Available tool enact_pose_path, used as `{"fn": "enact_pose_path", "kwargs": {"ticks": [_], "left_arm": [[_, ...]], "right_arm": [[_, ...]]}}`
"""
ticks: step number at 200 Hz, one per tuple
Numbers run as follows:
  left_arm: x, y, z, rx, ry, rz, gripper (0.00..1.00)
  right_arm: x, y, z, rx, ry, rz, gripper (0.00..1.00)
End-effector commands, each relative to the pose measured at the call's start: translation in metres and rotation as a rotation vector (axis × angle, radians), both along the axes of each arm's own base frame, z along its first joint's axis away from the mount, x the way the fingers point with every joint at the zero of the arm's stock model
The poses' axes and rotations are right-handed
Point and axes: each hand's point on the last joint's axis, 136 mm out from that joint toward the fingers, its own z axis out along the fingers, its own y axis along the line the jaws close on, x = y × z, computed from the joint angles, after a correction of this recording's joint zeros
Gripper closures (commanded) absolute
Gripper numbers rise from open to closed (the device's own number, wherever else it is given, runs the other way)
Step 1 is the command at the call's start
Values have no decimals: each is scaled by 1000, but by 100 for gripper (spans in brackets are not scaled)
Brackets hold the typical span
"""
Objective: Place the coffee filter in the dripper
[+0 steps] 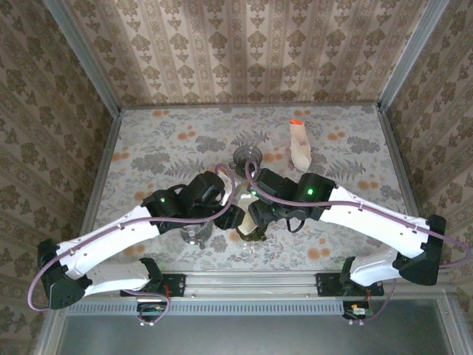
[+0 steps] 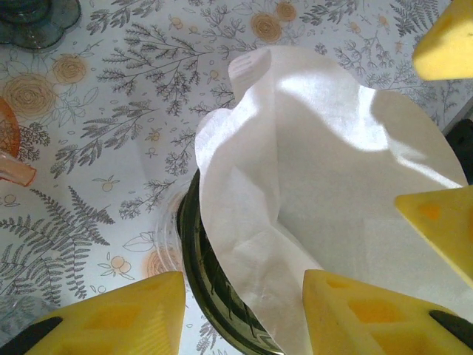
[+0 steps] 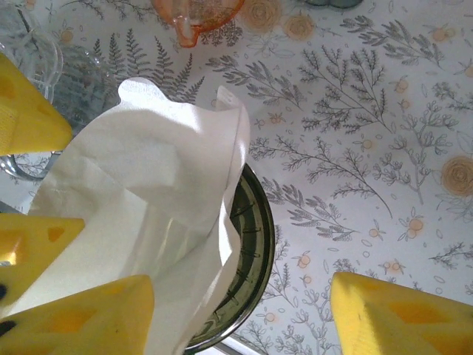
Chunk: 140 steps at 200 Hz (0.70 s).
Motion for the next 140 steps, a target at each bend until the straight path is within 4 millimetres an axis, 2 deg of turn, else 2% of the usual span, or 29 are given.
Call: {"fn": "enact_pose_path", "kwargs": {"ticks": [1, 33, 39, 58, 98, 140], "left_arm": [[1, 1, 3, -5, 4, 7, 53], [0, 2, 6, -13, 1, 10, 52], [0, 2, 6, -16, 1, 12, 51], [0, 4, 10, -28, -4, 16, 49], [2, 14, 24, -60, -40, 51, 41], [5, 30, 36, -85, -76, 108, 33]], "right_arm": [[7, 4, 3, 18, -20, -20, 30], [8, 8, -10, 11, 17, -14, 29], [10, 10, -21, -14, 36, -16, 28], [12, 11, -29, -19, 50, -24, 28], [12, 18, -47, -12, 84, -25, 28], [14, 16, -58, -32, 90, -36, 28]]}}
